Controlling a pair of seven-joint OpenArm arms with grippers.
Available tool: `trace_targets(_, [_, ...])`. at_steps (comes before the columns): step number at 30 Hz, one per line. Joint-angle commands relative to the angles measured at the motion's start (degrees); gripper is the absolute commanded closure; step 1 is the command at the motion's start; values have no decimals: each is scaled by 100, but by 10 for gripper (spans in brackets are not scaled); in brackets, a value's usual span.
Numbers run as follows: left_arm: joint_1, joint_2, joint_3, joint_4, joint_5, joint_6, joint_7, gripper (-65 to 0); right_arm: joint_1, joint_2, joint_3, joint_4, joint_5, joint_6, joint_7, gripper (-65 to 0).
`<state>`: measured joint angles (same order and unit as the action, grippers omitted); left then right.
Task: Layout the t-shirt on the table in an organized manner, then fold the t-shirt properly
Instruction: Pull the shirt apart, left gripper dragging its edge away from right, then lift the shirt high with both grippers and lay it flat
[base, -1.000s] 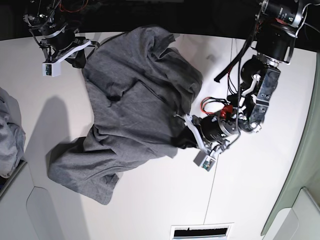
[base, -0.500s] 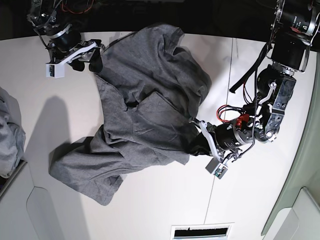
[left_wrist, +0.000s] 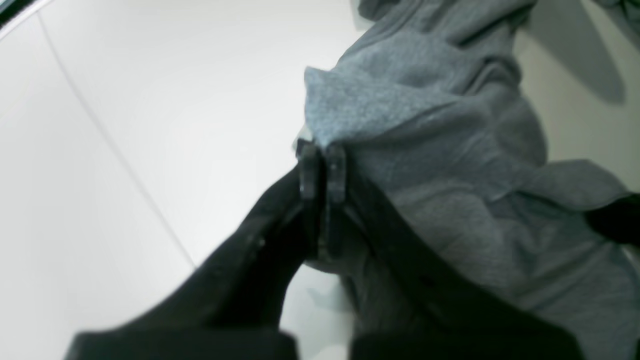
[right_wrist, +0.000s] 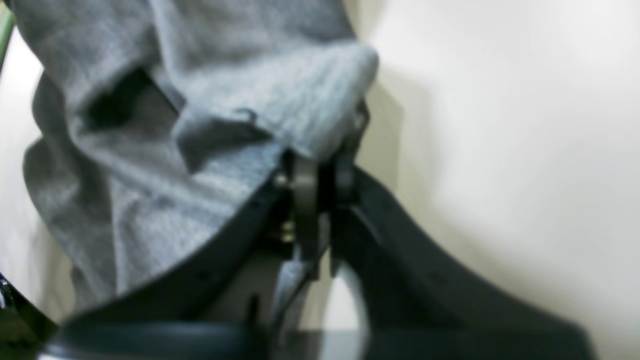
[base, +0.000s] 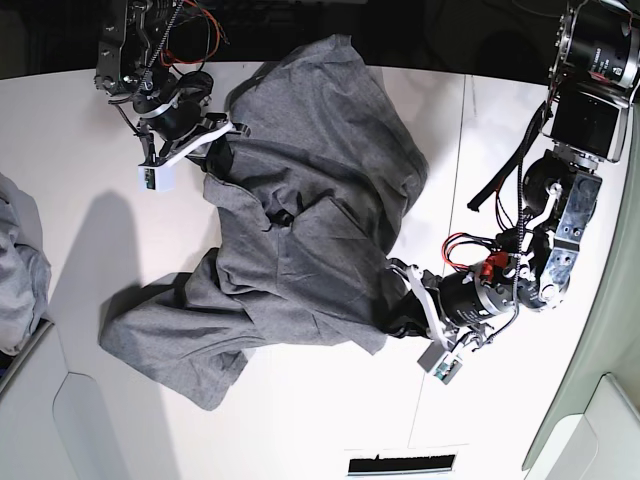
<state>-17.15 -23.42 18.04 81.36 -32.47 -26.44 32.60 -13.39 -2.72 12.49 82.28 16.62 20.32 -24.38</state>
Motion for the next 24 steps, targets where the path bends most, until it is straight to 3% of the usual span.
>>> trace_targets(1, [-219, -133, -39, 111, 24, 11, -138, 0, -44, 20, 20, 151, -295, -61, -236, 0])
trace_targets(5, [-461, -428, -39, 111, 101, 50, -166, 0, -46, 240, 136, 964, -581, -61, -240, 0])
trace_targets(15, [-953, -1239, -39, 111, 98, 249, -168, 0, -15, 1222, 584, 2194, -892, -63, -323, 0])
trace_targets(20, [-1335, -1279, -39, 111, 118, 352, -107, 0, 363, 1788, 922, 2243, -868, -63, -350, 0])
trace_targets(24, [-1506, -1333, -39, 111, 79, 374, 247, 0, 575, 2127, 1062, 2243, -616, -63, -660, 0])
